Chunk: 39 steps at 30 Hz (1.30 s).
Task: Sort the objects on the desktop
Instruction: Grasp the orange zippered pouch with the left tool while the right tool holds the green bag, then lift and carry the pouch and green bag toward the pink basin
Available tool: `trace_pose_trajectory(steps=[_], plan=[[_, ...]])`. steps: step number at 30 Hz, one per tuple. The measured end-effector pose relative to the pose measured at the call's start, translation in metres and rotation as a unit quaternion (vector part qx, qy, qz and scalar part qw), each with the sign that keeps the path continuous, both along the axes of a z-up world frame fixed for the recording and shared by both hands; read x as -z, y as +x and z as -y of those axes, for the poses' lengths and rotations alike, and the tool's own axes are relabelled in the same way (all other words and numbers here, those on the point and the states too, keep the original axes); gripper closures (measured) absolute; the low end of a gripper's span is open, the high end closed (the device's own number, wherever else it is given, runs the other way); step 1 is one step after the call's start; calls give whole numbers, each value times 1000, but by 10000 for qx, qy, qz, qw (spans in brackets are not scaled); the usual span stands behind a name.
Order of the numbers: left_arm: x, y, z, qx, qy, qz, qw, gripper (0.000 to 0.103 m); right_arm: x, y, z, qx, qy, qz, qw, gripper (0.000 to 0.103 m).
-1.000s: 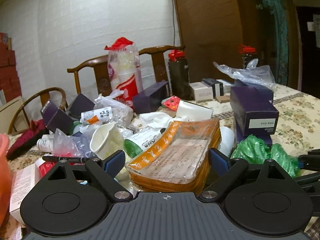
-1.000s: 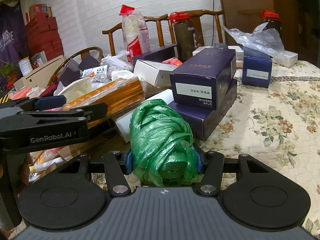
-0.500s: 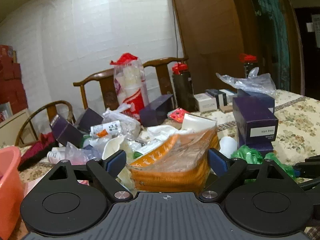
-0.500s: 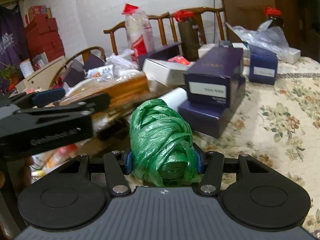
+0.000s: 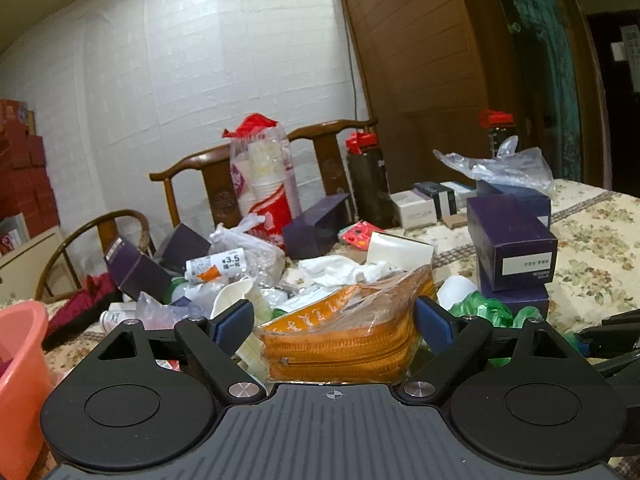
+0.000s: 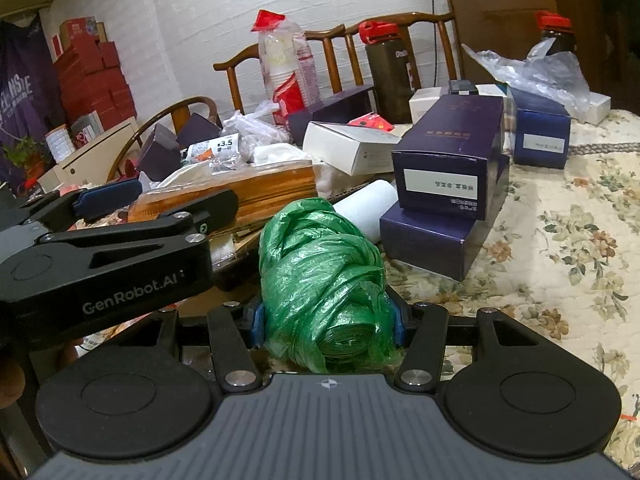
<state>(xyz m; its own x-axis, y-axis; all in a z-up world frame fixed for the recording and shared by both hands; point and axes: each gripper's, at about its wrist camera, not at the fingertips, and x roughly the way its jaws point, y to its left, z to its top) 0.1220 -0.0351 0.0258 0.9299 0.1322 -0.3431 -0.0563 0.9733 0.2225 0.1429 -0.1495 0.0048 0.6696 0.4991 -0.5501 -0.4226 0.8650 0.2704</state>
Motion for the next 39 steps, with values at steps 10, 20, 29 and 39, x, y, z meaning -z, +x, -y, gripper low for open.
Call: trace_pose_trajectory(steps=[10, 20, 29, 39], plan=[[-2, -2, -1, -38, -3, 74, 10000, 18, 1, 3, 4, 119, -20, -39, 9999, 43], [-9, -8, -2, -86, 2, 285, 9996, 18, -6, 3, 1, 110, 34, -53, 9999, 43], [-14, -12, -6, -198, 35, 442, 9988, 18, -14, 2, -12, 19, 59, 9, 10000, 43], [-16, -13, -10, -243, 19, 483, 9985, 18, -16, 1, -16, -28, 66, 32, 10000, 43]])
